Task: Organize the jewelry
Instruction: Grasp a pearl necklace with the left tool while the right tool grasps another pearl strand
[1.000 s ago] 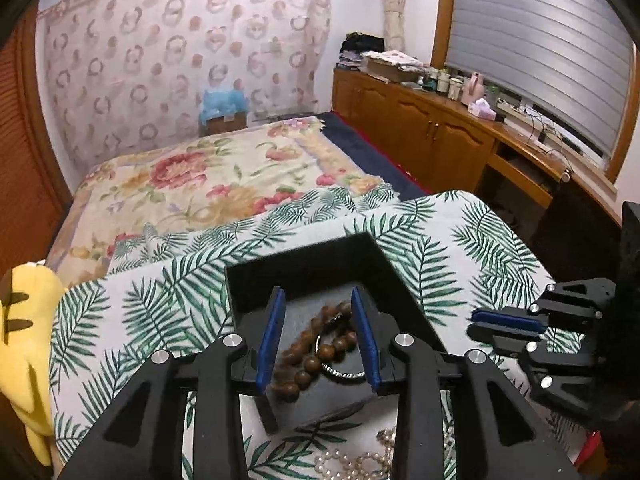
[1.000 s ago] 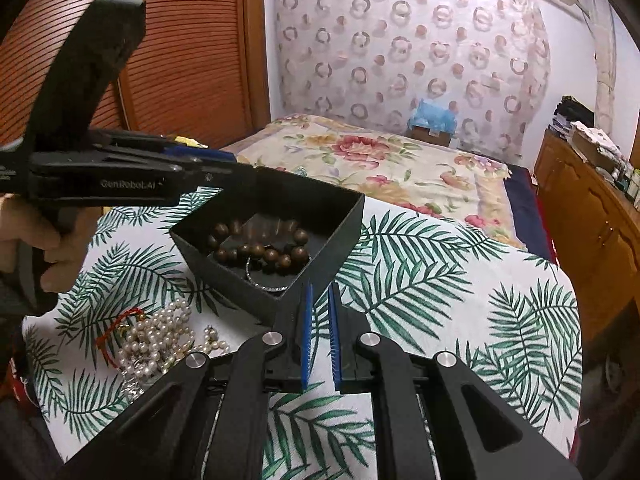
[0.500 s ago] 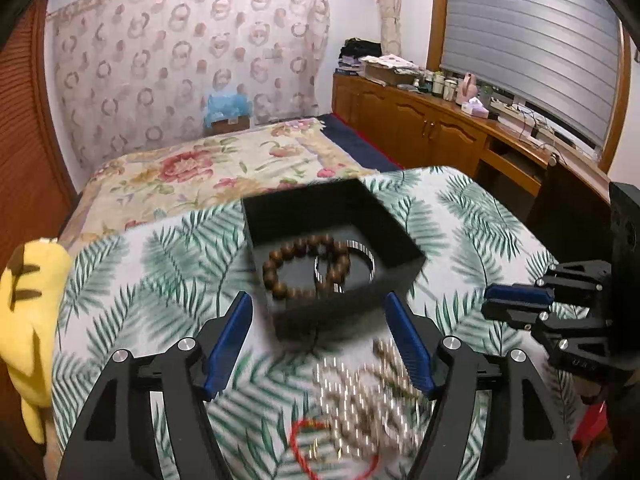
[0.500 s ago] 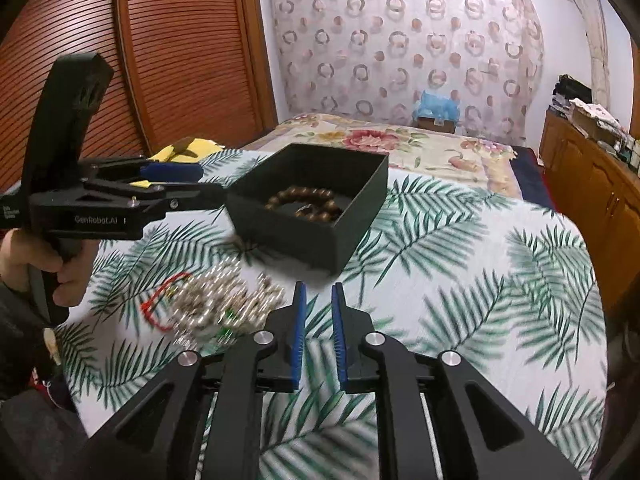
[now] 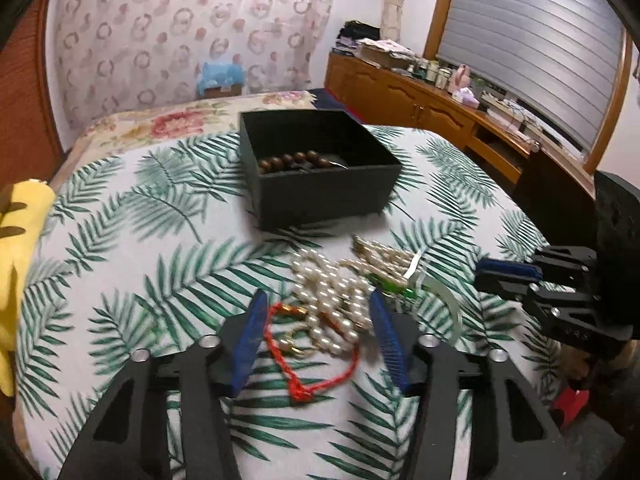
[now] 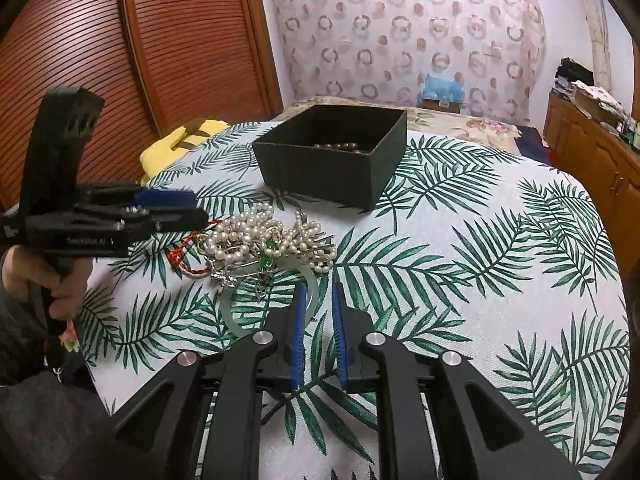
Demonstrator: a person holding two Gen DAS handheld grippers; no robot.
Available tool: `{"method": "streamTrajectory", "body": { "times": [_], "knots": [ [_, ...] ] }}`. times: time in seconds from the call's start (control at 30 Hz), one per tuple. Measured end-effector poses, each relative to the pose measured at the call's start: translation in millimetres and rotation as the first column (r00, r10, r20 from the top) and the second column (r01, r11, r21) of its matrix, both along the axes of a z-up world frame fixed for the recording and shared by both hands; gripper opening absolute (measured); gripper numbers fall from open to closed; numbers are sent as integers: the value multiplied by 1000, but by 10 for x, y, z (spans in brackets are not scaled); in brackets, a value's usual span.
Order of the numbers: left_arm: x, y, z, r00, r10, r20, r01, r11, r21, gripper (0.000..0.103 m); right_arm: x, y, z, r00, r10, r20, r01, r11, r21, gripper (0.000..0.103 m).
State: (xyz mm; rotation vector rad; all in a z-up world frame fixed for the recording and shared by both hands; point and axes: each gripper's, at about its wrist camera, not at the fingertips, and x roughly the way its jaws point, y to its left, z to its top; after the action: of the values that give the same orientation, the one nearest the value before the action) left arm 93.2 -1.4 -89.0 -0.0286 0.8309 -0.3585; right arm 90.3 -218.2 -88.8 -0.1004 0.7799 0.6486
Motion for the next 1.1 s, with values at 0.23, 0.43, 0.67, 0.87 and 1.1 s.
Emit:
{"method": "streamTrajectory", "body": {
  "times": [0.23,0.43,0.67,0.87,1.1],
  "knots": [
    [30,-186,-110,999,-31,-35,30,999,-26,26,-35,-7,35,1000,-1,8,1,1000,12,15],
    [108,-163,-173,998,-14,-61,11,998,-56,25,-41,-12,43,1000,-1,8,1,1000,13,15],
    [82,-102,-171,997,-17,-70,12,997,-82,8,-52,0,35,1000,2,8,-2,1000,11,15],
    [21,25,-63,999,12,-40,-16,995,-103,7,-52,2,31,1000,1,9,-1,1000,11,15],
    [-24,138,166,999,39,26,-35,992,-121,7,-48,49,32,1000,12,12,-12,1000,5,15]
  ]
}}
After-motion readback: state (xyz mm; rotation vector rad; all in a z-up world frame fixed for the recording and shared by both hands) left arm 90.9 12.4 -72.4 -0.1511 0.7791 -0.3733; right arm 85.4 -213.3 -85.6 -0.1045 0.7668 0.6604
